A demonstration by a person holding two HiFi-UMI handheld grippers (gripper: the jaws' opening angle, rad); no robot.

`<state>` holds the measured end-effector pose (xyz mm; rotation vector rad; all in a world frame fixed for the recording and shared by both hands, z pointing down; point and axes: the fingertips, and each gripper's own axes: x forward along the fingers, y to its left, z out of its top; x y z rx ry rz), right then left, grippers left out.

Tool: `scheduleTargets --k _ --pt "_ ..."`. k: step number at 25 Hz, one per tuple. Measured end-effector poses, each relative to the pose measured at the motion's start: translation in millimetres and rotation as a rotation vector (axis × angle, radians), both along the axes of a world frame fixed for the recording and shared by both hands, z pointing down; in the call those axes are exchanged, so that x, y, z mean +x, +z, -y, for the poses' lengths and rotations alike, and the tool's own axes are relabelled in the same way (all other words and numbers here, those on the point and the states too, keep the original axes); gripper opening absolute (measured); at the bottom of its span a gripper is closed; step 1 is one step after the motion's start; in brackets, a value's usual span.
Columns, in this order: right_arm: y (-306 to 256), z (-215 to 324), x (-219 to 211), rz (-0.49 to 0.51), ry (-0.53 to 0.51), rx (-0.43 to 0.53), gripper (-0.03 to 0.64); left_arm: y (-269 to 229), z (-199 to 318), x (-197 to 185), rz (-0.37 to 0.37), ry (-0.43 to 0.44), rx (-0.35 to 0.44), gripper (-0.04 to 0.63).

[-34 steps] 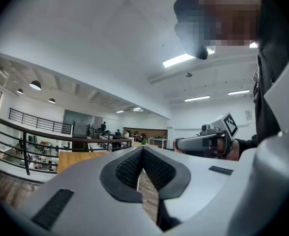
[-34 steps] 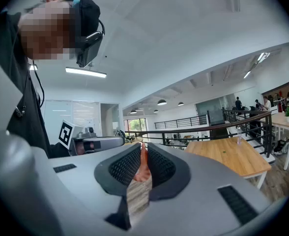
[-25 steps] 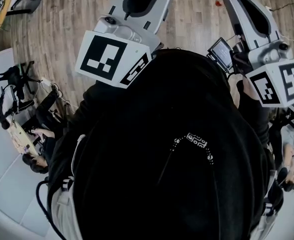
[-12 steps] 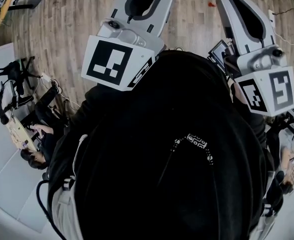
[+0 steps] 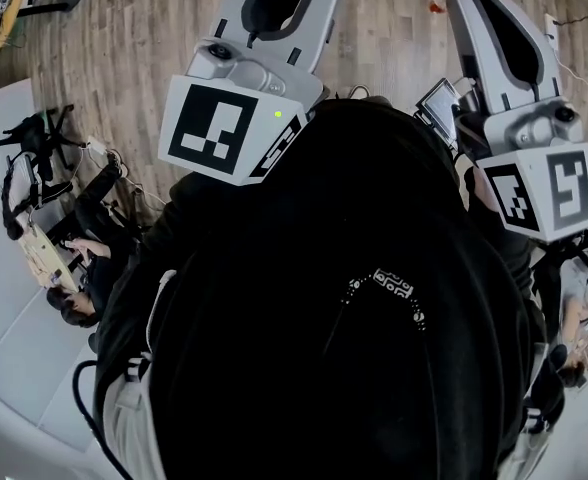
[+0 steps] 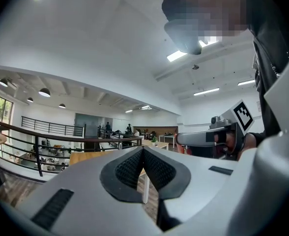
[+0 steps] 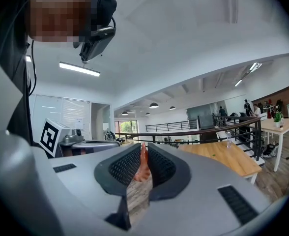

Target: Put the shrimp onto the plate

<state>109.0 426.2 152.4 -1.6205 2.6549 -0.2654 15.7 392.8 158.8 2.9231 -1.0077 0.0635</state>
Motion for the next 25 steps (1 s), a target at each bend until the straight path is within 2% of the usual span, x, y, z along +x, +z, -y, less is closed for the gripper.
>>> scheduleTargets --k 9,18,25 --pt "12.3 6.0 8.3 0.037 -0.044 -0.002 0.055 12.7 -7.9 6.4 0.051 -0.005 -0.01 0.005" --pt "9.6 17.9 -7.7 0.045 -0.085 -0.02 0.055 9.0 6.7 -5.5 -0.011 -0.024 -0.035 0.005" --pt "3.5 34.6 -1.3 0.009 -0.036 -0.023 0.055 0.5 34.2 8.9 -0.039 0.05 -0.013 0.005"
